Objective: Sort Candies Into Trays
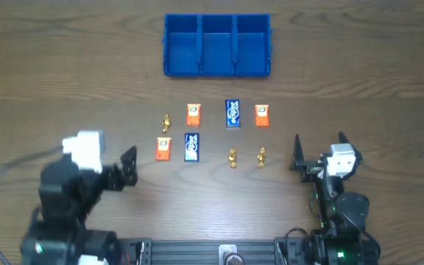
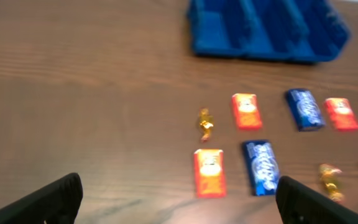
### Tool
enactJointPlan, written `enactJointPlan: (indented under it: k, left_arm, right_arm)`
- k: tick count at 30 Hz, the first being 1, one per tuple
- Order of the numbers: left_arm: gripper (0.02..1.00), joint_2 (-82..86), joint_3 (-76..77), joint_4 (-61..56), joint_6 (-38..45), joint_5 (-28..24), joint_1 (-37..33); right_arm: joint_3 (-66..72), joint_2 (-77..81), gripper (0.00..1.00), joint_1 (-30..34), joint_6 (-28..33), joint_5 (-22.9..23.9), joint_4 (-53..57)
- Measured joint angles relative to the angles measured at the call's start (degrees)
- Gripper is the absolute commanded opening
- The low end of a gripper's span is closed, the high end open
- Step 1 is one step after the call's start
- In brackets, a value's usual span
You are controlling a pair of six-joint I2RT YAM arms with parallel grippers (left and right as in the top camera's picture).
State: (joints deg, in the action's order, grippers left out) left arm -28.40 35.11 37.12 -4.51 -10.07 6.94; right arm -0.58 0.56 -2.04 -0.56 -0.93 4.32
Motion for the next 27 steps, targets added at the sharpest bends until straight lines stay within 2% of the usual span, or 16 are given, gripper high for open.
enactJointPlan:
  k: [3,5,10,16,18,20,22,25,27]
  left_arm:
    - [1.000,-13.31,8.39,2.80,-0.79,-0.15,3.50]
    - [1.000,-28.50,13.84,3.02,-3.30,0.81,8.41]
    - [0.998,-51.32,16.35,-0.55,-9.42,4.00,15.61]
    - [0.991,-66.45,16.37,-4.35,-13.73,5.57,16.55]
    - [0.950,-68.02,16.37,-4.46,-14.23,6.14,16.55]
    - [0.866,-68.89,16.37,-4.59,-14.88,6.47,16.55]
    - [0.634,-69.07,16.37,-4.59,-15.04,6.91,16.55]
    - [0.446,-69.33,16.39,-4.59,-14.84,7.45,16.55]
    - [0.367,-69.33,16.41,-4.61,-15.17,7.69,16.55]
  right_arm:
    - [0.00,-0.04,0.998,0.00,0.00,0.00,0.02]
    - [0.00,-0.09,0.998,0.00,0.00,0.00,-0.02]
    - [0.00,-0.11,0.998,0.00,0.00,0.00,-0.02]
    - [0.00,-0.09,0.998,0.00,0.00,0.00,-0.02]
    - [0.00,-0.09,0.998,0.00,0.00,0.00,-0.02]
    - [0.00,-0.09,0.998,0.00,0.00,0.02,-0.02]
    - [0.00,-0.09,0.998,0.00,0.00,0.00,-0.02]
    - [0.00,-0.09,0.998,0.00,0.00,0.02,-0.02]
    - [0.00,-0.09,0.998,0.00,0.00,0.00,-0.02]
